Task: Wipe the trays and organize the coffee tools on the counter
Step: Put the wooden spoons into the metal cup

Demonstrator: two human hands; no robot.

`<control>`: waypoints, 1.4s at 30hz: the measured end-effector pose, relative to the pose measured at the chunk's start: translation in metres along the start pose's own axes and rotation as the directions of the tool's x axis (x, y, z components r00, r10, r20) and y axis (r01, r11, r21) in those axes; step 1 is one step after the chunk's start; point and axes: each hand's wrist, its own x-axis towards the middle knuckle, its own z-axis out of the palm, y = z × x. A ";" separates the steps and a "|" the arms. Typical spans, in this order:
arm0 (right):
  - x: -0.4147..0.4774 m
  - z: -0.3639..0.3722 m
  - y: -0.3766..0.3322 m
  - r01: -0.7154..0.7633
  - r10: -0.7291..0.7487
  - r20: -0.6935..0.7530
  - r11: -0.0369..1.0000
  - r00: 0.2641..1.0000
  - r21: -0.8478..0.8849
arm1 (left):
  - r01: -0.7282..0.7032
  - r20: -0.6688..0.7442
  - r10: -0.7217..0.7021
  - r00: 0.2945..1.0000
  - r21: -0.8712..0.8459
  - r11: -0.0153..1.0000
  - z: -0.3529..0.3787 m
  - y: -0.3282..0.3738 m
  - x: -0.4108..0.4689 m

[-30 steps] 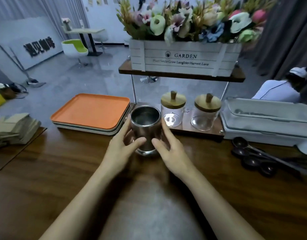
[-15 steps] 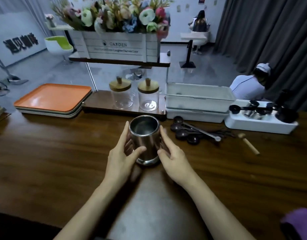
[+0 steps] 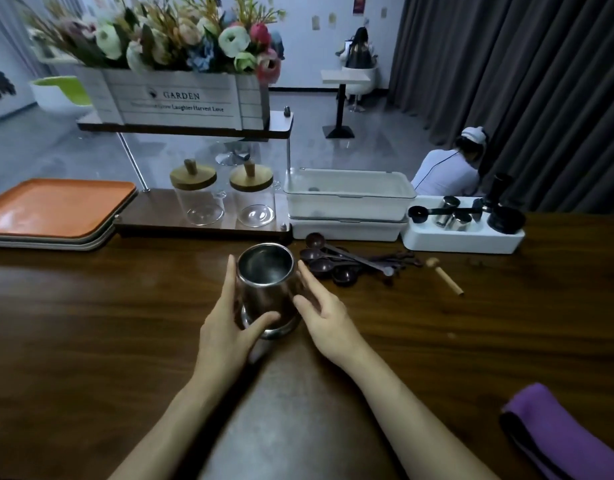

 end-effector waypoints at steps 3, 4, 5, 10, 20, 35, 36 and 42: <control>0.023 -0.022 0.005 -0.033 0.010 -0.189 0.992 0.982 -0.122 | -0.009 -0.017 0.010 1.000 0.054 0.998 0.007 -0.007 -0.001; 0.031 -0.031 0.006 -0.045 0.007 -0.246 0.987 0.969 -0.153 | -0.013 -0.026 0.015 1.000 0.067 0.998 0.009 -0.010 -0.002; 0.039 -0.039 0.006 -0.061 0.006 -0.284 0.981 0.959 -0.184 | -0.022 -0.039 0.025 0.999 0.070 0.997 0.011 -0.010 -0.003; 0.071 -0.068 0.013 -0.172 0.026 -0.376 0.917 0.926 -0.361 | -0.089 -0.019 0.091 0.996 0.098 0.991 0.017 -0.010 -0.006; 0.109 -0.082 0.036 -0.359 0.115 -0.406 0.719 0.906 -0.596 | -0.277 0.041 0.275 0.961 0.245 0.929 0.019 -0.005 -0.011; 0.088 -0.070 -0.007 -0.133 0.133 -0.234 0.991 0.963 0.018 | -0.223 0.037 0.220 0.975 0.151 0.963 0.028 -0.006 0.005; 0.086 -0.068 -0.012 -0.109 0.124 -0.222 0.991 0.967 0.083 | -0.221 0.045 0.217 0.975 0.150 0.964 0.028 -0.005 0.005; 0.081 -0.065 -0.043 -0.079 0.141 -0.189 0.950 0.972 0.302 | -0.206 0.059 0.200 0.978 0.121 0.971 0.027 -0.007 0.005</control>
